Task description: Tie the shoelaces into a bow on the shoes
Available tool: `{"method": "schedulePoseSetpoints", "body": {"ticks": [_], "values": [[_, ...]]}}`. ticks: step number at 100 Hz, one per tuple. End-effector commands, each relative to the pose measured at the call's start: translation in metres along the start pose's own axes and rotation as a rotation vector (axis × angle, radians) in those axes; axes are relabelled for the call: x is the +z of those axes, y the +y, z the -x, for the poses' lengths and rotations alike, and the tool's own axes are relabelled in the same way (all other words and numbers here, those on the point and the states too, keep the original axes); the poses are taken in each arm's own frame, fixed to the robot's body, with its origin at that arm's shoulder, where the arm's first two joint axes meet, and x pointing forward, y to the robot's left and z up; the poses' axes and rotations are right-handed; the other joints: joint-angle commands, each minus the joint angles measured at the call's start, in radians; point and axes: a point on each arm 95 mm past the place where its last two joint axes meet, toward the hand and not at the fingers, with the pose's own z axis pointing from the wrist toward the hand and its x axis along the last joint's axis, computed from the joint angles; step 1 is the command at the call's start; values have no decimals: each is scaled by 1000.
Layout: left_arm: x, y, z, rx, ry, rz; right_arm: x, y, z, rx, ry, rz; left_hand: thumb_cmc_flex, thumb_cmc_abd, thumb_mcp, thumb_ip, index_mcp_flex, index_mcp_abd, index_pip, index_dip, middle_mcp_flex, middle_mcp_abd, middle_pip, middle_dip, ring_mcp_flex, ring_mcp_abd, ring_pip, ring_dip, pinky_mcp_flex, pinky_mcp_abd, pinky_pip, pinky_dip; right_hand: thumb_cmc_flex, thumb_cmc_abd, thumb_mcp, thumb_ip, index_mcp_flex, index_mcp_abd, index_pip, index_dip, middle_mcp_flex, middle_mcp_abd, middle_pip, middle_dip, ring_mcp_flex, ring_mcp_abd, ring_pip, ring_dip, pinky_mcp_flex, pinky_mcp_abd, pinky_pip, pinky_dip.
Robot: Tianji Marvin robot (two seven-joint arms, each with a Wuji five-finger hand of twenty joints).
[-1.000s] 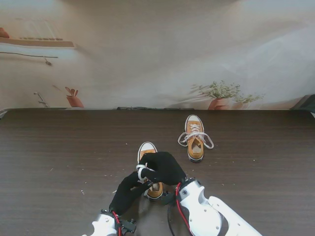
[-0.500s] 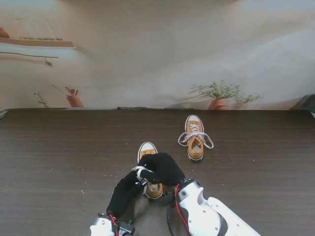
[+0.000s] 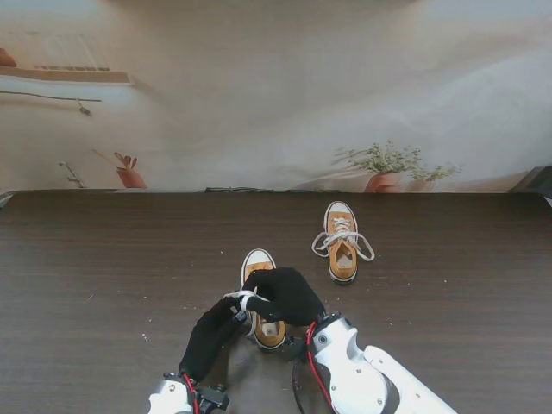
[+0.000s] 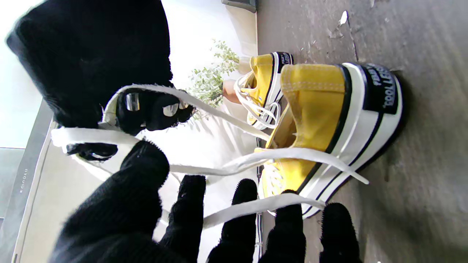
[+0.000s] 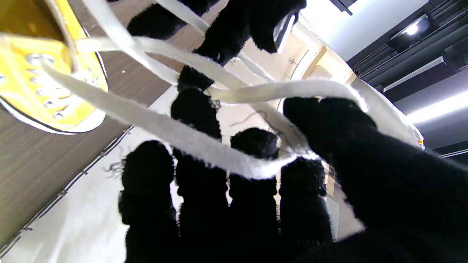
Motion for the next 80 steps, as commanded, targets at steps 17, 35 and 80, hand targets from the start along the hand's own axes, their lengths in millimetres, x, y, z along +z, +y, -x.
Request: {"method": "schedulePoseSetpoints", "body": {"ticks": [17,35,80], "values": [[3,-3,-8,-18,-2,17,-1,-4,-6,5,9,-15,-16,-14,-10,-28,-23,-62,-17,-18,-24,-38,-19,18,-24,-31,-15,26,-6,-80,-12,21,49,-6,7,-8,14,-64,13,-10,6,-3,1,4,15,0,2,-10,4,12,-2,-5],[13,-1,-12,-43,-17,15,-1,-6,-8,6,14,-16,-17,-10,-23,-27,-18,-56,-14,-17,-22,-37,-18,19,-22,-30,-13,30,-6,-78,-10,27,49,-6,8,-8,14,-65,14,-10,6,-3,1,4,15,2,2,-10,5,11,-2,-5],[33,20,-17,-240,-114,34,-6,-4,-5,7,8,-11,5,-3,-55,-23,4,-43,-10,-16,-28,-40,-13,25,-30,-38,-9,37,-6,-88,-24,35,49,-7,8,-8,14,-64,14,-10,8,-2,1,4,15,1,2,-10,5,12,-2,-5]]}}
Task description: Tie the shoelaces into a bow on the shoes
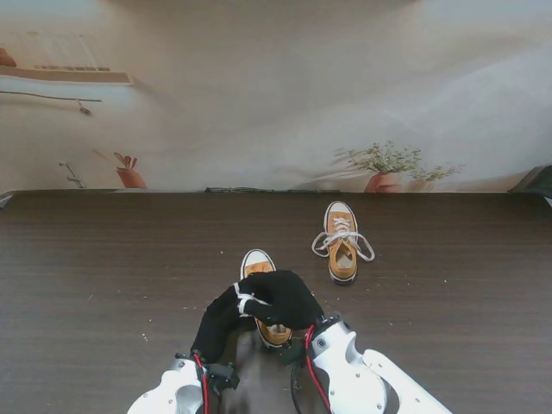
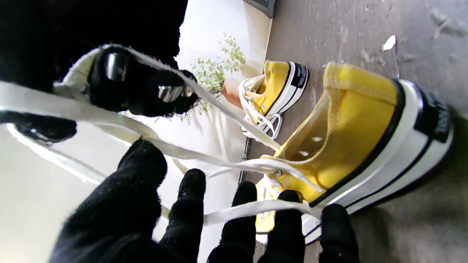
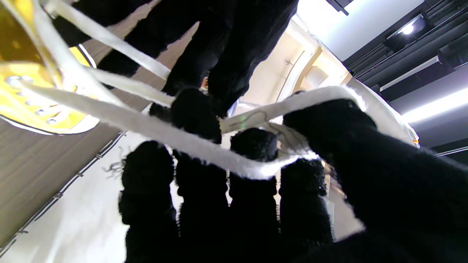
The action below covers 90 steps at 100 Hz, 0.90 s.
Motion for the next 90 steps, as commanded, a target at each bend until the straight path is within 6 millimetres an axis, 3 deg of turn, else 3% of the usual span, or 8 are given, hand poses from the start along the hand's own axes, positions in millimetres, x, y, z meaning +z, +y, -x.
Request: {"method": "schedulePoseSetpoints", "body": {"ticks": [1,29,39,44,51,60,78,90], "values": [[3,12,-6,-29,-1,28,-3,-1,0,1,-1,-12,6,-4,-33,-14,-2,-41,-9,-15,-7,-39,11,25,-29,-27,2,36,5,-78,-19,-5,49,-7,8,-8,15,-64,14,-10,8,-2,1,4,15,1,2,-10,5,12,-2,-5],[6,29,-14,-134,-50,-25,-4,1,2,-1,-3,-10,14,-37,15,-10,70,-12,162,77,26,-32,64,53,-6,-19,57,50,12,-70,64,22,49,-7,9,-8,14,-65,14,-10,7,-4,1,4,15,1,2,-10,5,13,-2,-5],[5,32,-18,-156,-57,-70,-5,0,3,0,-7,-10,30,-68,45,-32,107,-13,265,132,62,-29,97,64,23,-9,92,55,30,-54,127,13,49,-6,9,-8,15,-65,15,-10,7,-3,0,4,15,1,2,-10,5,14,-2,-5],[3,33,-20,-167,-61,-91,-6,0,3,0,-8,-11,62,-84,26,-43,121,-16,315,156,78,-30,114,69,38,-9,112,56,39,-48,161,4,49,-7,8,-8,15,-65,15,-10,7,-3,0,4,15,1,2,-10,5,14,-2,-5],[1,33,-22,-164,-63,-115,-6,0,3,1,-8,-10,138,-90,-70,-22,130,-28,417,156,100,-27,133,69,53,-4,138,47,45,-39,219,-41,49,-8,9,-8,15,-65,15,-10,7,-3,0,4,15,2,2,-10,5,14,-2,-5],[-2,31,-23,-126,-62,-133,-5,-1,2,3,-3,-12,188,-85,-124,-7,130,-27,481,151,115,-21,147,69,64,2,155,42,54,-31,253,-65,49,-7,9,-8,15,-64,14,-10,7,-3,0,4,15,2,2,-10,5,13,-2,-5],[-8,21,-26,-48,-38,-173,-3,-3,-3,13,14,-16,198,-65,-141,-4,118,-26,430,121,115,-8,148,68,61,13,159,39,47,-26,261,-77,48,-6,8,-9,14,-67,14,-10,7,-4,0,4,15,1,1,-10,5,13,-2,-5],[-12,8,-26,65,0,-173,-2,-5,-5,14,20,-19,232,-37,-137,-1,90,-60,341,105,95,-12,133,62,50,9,149,34,40,-32,258,-86,49,-6,8,-8,15,-66,15,-9,7,-4,0,4,15,1,1,-10,5,13,-2,-5]]}}
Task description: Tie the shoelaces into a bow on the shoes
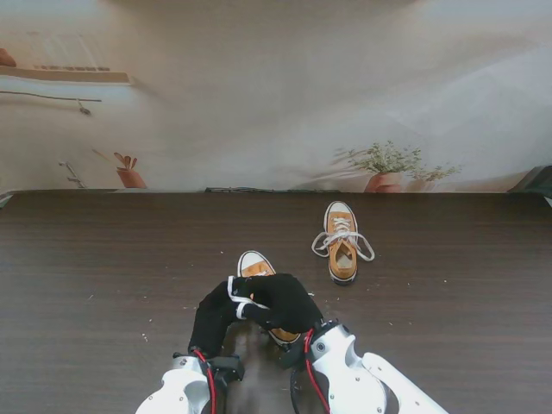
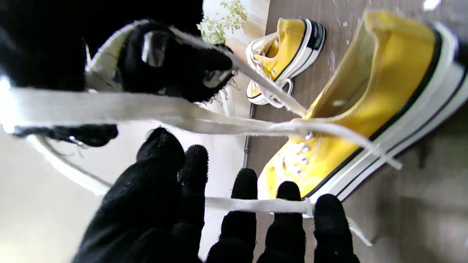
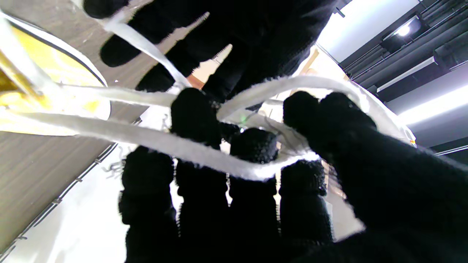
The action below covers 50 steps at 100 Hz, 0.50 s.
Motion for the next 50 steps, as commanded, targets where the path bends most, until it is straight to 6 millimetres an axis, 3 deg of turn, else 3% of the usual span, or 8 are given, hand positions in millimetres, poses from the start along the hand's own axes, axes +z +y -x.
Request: {"method": "schedulePoseSetpoints", "body": {"ticks": [1,14,17,23,41,50], "values": [[-1,-9,1,25,14,11,2,-1,-4,3,14,-11,60,18,-54,23,-5,-70,-41,-7,3,-13,-1,14,7,-4,8,9,0,0,24,-14,49,-6,8,-8,15,-66,15,-9,7,-5,0,4,15,1,1,-10,5,13,-2,-5],[0,-21,3,145,79,25,3,-2,-4,4,14,-18,158,30,-29,39,-22,-141,-75,-3,-20,-28,-15,11,-15,-21,-9,5,-16,-19,9,-22,48,-6,8,-8,15,-66,14,-9,7,-3,0,4,16,0,1,-10,5,13,-2,-5],[1,-23,3,179,91,38,4,-3,-4,5,15,-20,150,25,45,28,-21,-155,-86,4,-30,-34,-22,11,-22,-26,-20,7,-20,-24,-5,-14,49,-6,8,-8,14,-67,14,-10,7,-3,0,4,16,0,1,-10,5,13,-2,-5],[5,-26,4,254,118,69,4,-4,-4,7,17,-22,140,25,126,32,-24,-176,-94,5,-47,-45,-29,7,-35,-38,-31,5,-29,-40,-21,-13,48,-7,8,-8,15,-67,14,-9,7,-4,0,4,15,0,1,-10,5,13,-2,-5],[23,-31,5,388,180,137,5,-5,-6,6,27,-28,147,5,143,35,-23,-217,-104,1,-58,-67,-37,3,-43,-57,-43,3,-30,-52,-49,-20,49,-7,8,-8,15,-67,14,-10,7,-4,0,4,15,0,1,-10,5,13,-2,-5],[30,-28,6,387,188,134,5,-5,-6,6,28,-29,118,-30,203,33,-12,-222,-104,2,-42,-68,-28,6,-29,-54,-38,10,-25,-47,-51,-6,48,-6,8,-8,15,-66,14,-9,6,-3,0,4,16,-2,1,-10,5,13,-2,-5]]}}
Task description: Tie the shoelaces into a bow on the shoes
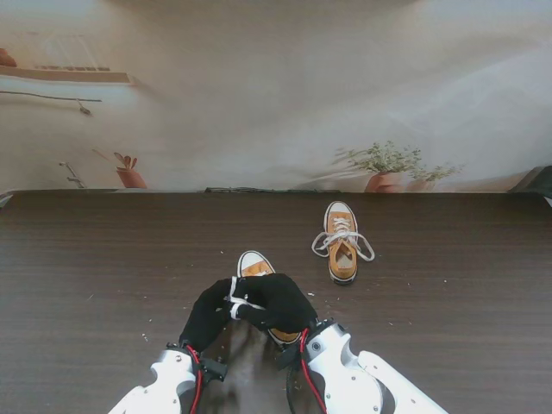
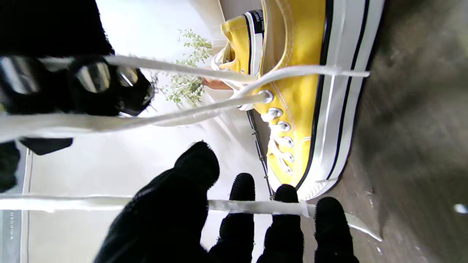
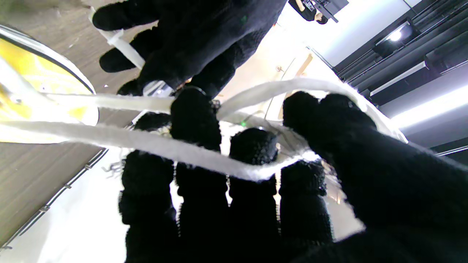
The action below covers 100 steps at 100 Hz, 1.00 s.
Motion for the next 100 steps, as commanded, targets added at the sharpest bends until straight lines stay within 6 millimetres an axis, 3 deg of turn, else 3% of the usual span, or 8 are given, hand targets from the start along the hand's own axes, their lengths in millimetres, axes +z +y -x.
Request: {"method": "schedulePoseSetpoints", "body": {"ticks": [1,32,63,79,87,100], "values": [[8,2,-7,-8,16,0,0,-1,-1,2,8,-14,-9,-45,34,3,1,-220,-13,2,1,-43,3,6,-8,-29,1,10,-5,-47,-3,5,48,-7,8,-9,15,-66,14,-9,6,-4,0,4,16,-2,1,-10,5,13,-2,-5],[21,11,-7,-13,33,70,-4,2,3,-3,-7,-10,-95,-180,229,-14,-17,-226,-43,-12,-12,-60,-3,2,-17,-40,-7,3,-6,-54,-16,18,49,-7,8,-8,14,-65,14,-10,7,-4,0,4,16,1,1,-10,5,13,-2,-5],[28,20,-9,-14,34,90,-5,3,3,-1,-6,-8,-90,-182,259,-16,32,-231,-16,-2,21,-55,11,9,5,-33,4,7,12,-40,-17,17,49,-7,8,-8,15,-66,14,-9,8,-4,0,4,16,1,1,-10,5,13,-2,-5],[31,23,-8,-17,32,111,-6,2,2,2,-8,-9,-87,-129,227,-23,106,-218,33,18,36,-54,17,12,6,-33,8,6,13,-42,-14,16,49,-7,9,-8,15,-64,15,-9,8,-4,0,4,15,1,1,-10,5,13,-2,-5],[31,24,-7,-25,26,121,-6,2,2,3,-8,-8,-24,-75,75,-37,138,-206,34,-3,39,-50,20,15,5,-31,14,8,11,-44,-6,17,49,-7,8,-9,15,-65,16,-7,7,-4,0,4,16,1,2,-10,5,13,-2,-5],[31,25,-4,-30,16,117,-6,2,2,4,-9,-5,-14,-76,54,-26,119,-168,10,-23,32,-45,18,16,0,-26,11,6,7,-41,-12,14,49,-7,9,-8,15,-64,15,-7,8,-3,1,4,16,2,2,-10,5,13,-2,-5]]}}
